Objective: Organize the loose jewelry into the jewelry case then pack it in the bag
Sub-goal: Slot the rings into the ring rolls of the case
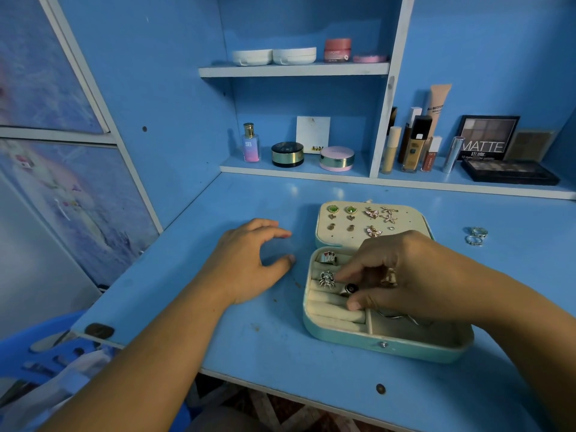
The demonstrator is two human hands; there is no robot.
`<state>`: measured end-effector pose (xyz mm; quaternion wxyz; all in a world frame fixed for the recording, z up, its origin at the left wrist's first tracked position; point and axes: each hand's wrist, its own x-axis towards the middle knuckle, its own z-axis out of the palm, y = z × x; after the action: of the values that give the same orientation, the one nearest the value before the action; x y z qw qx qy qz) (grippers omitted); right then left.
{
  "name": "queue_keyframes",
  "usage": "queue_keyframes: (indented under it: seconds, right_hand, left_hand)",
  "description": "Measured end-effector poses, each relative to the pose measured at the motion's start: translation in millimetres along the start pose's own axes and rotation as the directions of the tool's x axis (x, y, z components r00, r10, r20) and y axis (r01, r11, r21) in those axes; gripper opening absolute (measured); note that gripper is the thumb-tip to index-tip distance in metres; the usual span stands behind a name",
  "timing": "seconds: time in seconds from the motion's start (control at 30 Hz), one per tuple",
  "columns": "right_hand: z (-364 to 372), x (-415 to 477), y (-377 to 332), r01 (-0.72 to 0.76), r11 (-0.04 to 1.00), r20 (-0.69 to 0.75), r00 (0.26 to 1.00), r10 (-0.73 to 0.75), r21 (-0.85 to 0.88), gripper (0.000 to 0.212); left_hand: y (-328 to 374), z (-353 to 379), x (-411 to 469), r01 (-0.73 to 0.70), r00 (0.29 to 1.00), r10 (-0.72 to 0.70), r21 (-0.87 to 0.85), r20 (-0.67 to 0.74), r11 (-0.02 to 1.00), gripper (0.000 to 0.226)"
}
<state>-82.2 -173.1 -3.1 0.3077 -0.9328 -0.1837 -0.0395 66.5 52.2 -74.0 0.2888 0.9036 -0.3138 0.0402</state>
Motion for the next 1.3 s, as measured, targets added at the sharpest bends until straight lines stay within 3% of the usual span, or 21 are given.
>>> queue_keyframes:
  seconds: [0.17,0.6,0.73,0.87,0.97,1.13,1.2,1.3]
  right_hand:
    - [-1.9,-2.2,1.3,0.007,1.000,0.010,1.000,-0.007,-0.008,0.012]
    - [4.5,3.6,5.8,0.036,0.999,0.022,0.999,-0.035,-0.029,0.011]
    - [-9.8,0.5,10.9,0.009,0.998,-0.176,0.984,0.002,0.061,0.013]
    - [-26.0,-3.5,40.0,-0.222,0.974,-0.446,0.877,0.176,-0.052,0.009]
    - [-38.1,-8.7,69.0,-0.453,0.875,-0.553,0.778,0.297,-0.169,0.013]
    - [-55.7,-23.6,96.8,-0.835,0.514,-0.480,0.540,0.691,-0.199,0.044]
    - [-56.5,-24.9,98.8,-0.866,0.462,-0.411,0.498,0.764,-0.191,0.046]
    - [-55.3,-21.5,98.7,-0.855,0.482,-0.388,0.517,0.763,-0.192,0.039]
  left_hand:
    - [1.4,-0.8,-1.0,-0.005,1.000,0.005,-0.004,-0.004,1.000,0.062]
    - [-0.1,-0.7,-1.4,-0.012,1.000,0.012,0.013,-0.001,1.000,0.062]
    - [0.7,-1.7,-0.4,-0.026,1.000,0.026,0.027,-0.011,0.999,0.063]
    - [0.1,-1.0,-0.2,-0.036,0.999,0.037,0.029,-0.019,0.999,0.063]
    - [0.0,-0.7,-0.4,-0.041,0.999,0.041,0.023,-0.023,0.999,0.064]
    - [0.0,1.0,0.5,-0.047,0.998,0.048,0.014,-0.028,0.999,0.062]
    - [-1.7,1.5,0.5,-0.041,0.999,0.042,0.012,-0.028,0.999,0.062]
    - [-3.2,2.1,0.1,-0.029,0.999,0.029,0.016,-0.026,0.999,0.061]
